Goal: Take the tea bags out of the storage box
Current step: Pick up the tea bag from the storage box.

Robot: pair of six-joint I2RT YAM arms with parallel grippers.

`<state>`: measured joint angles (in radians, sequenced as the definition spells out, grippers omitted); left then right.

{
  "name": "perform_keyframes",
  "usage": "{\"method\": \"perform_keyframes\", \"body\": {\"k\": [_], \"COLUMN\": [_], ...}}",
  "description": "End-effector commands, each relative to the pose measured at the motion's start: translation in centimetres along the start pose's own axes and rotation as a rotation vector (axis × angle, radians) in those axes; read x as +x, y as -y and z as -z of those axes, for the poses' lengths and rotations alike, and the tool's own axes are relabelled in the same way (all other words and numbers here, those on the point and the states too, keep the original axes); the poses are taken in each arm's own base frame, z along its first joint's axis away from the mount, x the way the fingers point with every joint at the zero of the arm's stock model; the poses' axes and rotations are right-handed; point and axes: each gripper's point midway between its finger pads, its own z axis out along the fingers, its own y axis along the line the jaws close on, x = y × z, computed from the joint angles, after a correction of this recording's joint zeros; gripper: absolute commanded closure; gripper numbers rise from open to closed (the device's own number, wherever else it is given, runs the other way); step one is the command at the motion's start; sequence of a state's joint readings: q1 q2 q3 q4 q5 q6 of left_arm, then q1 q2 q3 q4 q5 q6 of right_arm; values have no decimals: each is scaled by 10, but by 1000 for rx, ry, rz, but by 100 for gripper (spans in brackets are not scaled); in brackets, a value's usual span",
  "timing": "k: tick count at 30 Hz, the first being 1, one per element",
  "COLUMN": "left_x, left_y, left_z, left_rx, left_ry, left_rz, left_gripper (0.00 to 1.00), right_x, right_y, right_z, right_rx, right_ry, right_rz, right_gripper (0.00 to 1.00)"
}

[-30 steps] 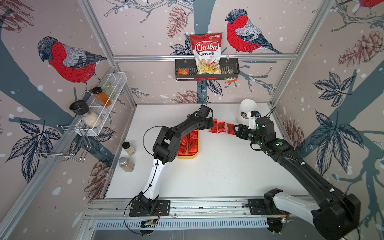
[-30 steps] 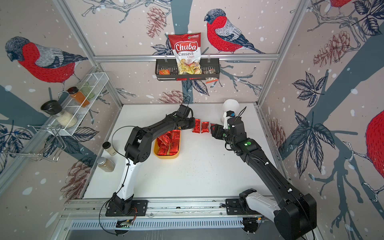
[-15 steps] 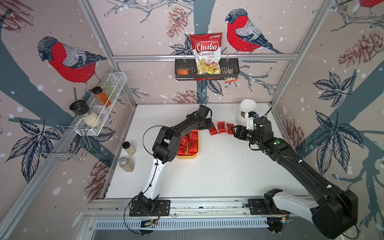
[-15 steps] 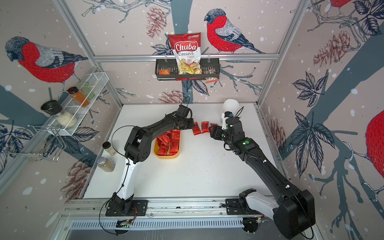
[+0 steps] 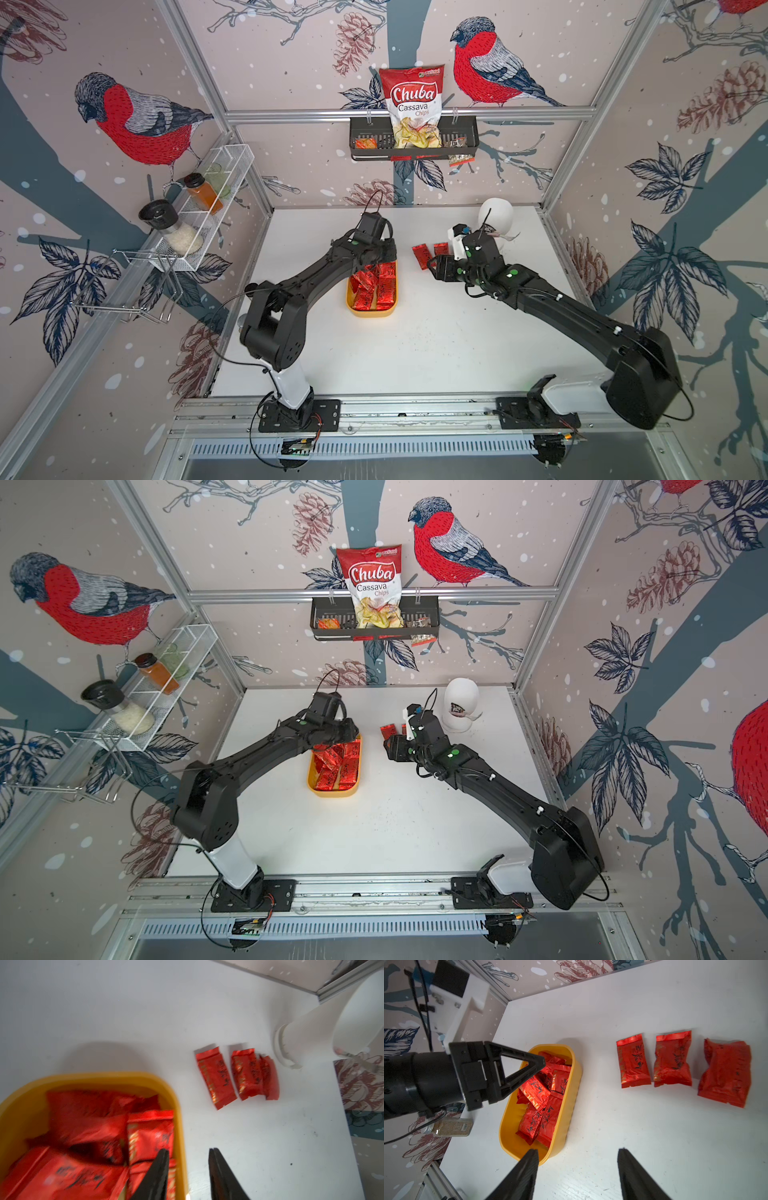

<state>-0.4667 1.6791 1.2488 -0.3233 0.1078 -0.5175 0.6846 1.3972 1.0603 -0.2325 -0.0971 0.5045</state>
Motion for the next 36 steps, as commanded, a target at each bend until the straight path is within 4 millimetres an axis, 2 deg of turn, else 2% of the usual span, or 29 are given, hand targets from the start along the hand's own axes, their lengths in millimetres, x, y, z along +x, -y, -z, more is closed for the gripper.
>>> {"method": "perform_keyframes", "body": {"k": [1, 5, 11, 16, 27, 29, 32, 36], "left_x": [16, 46, 76, 83, 97, 97, 95, 87], "left_y": [-10, -18, -33, -34, -45, -44, -43, -43], "left_z": [11, 4, -12, -19, -33, -33, -30, -20], "left_rx": [25, 48, 36, 48, 18, 25, 28, 20], "left_ry": [2, -67, -132, -149, -187, -188, -181, -157], "left_rz": [14, 15, 30, 34, 35, 37, 40, 43], "left_gripper": [61, 61, 60, 58, 59, 64, 85, 100], "right_x": [-5, 0, 4, 7, 7, 8, 7, 6], "right_y": [-17, -25, -22, -16, -16, -15, -14, -13], "right_z": [-14, -24, -22, -19, -20, -20, -20, -19], "right_rx": [-49, -72, -65, -48, -47, -45, -43, -39], "right_ry": [1, -19, -25, -25, -25, -26, -24, -21], "right_rz": [-5, -2, -1, 1, 2, 2, 2, 0], "right_gripper": [35, 35, 36, 36, 35, 35, 35, 35]}}
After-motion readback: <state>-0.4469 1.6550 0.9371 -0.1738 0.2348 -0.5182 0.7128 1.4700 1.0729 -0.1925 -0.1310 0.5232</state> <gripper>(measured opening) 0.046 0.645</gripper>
